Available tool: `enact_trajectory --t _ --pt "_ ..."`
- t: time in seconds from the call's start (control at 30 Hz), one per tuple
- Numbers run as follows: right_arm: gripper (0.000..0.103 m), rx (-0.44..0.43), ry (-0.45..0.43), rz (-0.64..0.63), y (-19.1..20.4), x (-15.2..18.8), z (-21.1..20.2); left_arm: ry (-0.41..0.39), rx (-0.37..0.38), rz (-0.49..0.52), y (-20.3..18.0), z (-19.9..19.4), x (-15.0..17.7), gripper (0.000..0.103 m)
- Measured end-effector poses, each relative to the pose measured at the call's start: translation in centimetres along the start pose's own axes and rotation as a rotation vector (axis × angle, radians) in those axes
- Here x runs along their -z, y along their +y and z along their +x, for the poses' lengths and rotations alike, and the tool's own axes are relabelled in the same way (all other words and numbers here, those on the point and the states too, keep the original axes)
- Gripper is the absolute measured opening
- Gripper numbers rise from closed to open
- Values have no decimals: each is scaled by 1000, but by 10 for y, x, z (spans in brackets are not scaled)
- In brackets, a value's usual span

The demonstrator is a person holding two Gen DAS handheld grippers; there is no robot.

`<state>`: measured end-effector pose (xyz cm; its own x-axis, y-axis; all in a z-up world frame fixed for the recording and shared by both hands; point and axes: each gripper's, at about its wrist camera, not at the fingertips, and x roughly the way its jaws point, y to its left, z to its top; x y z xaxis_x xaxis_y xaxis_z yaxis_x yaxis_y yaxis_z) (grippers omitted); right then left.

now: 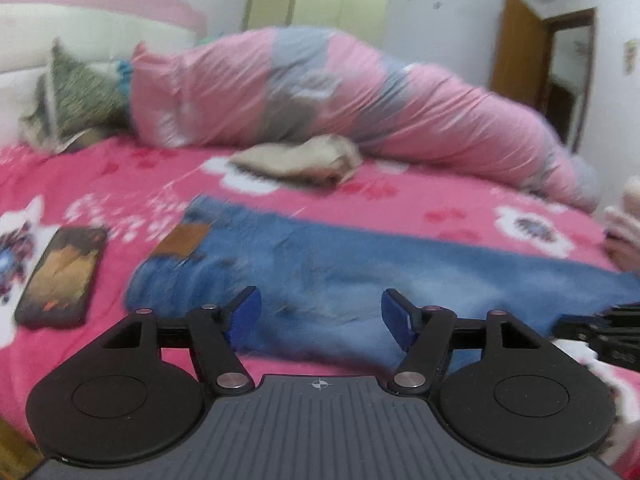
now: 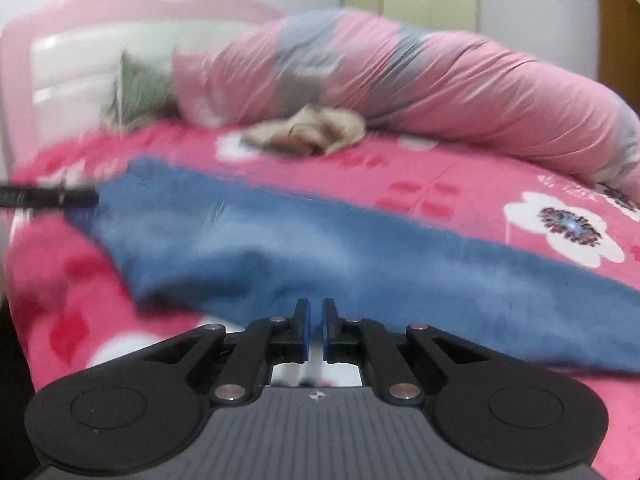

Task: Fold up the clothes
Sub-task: 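Open the right gripper and release the waistband, then move the right gripper to the jeans leg hem beside the clothes stack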

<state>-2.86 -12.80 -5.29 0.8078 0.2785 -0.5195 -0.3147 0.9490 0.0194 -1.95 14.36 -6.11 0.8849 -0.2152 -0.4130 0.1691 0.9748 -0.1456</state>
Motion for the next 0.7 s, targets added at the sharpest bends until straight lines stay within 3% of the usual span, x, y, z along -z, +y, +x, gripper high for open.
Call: enact_trajectory --t 0.07,0.17,0.27,0.37,0.47,0.7 --pt "5 -9 -39 51 -7 -9 3 -3 37 45 -20 5 -5 70" --pt "14 69 -66 86 -15 -11 14 58 72 110 -55 29 -6 71" --pt "27 179 -15 126 -32 5 28 161 78 146 -83 59 3 70" --pt "27 190 36 145 -51 31 26 262 36 213 -103 82 23 70" --pt "27 184 67 126 -58 27 11 223 8 320 -114 73 37 72" --pt "28 289 70 270 -111 27 8 126 64 340 -120 41 11 74"
